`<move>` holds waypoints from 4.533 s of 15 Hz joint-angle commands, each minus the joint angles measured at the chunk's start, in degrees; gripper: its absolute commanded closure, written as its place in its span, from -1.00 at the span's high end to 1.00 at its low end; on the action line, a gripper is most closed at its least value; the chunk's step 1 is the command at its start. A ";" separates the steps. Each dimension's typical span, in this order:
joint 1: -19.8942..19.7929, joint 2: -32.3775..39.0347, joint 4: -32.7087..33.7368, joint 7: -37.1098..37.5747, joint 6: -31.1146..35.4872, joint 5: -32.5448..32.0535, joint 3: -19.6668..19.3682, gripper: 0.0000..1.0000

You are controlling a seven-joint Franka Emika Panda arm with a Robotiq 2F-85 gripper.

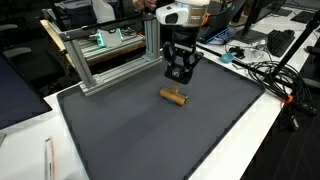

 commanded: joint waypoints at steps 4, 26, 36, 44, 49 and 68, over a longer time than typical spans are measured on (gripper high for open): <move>0.09 5.75 0.86 1.02 5.42 -2.05 -0.80 -0.57; -4.32 0.43 -1.04 -13.06 8.07 -1.75 0.46 -0.57; -5.17 -8.96 -2.40 -44.78 9.91 -0.76 2.40 -0.57; -5.75 -9.29 -2.98 -68.42 9.70 5.03 9.40 -0.57; -8.22 -7.66 -3.50 -85.60 3.15 8.27 11.34 -0.57; -7.68 -6.26 -8.34 -93.63 8.62 0.25 9.89 -0.57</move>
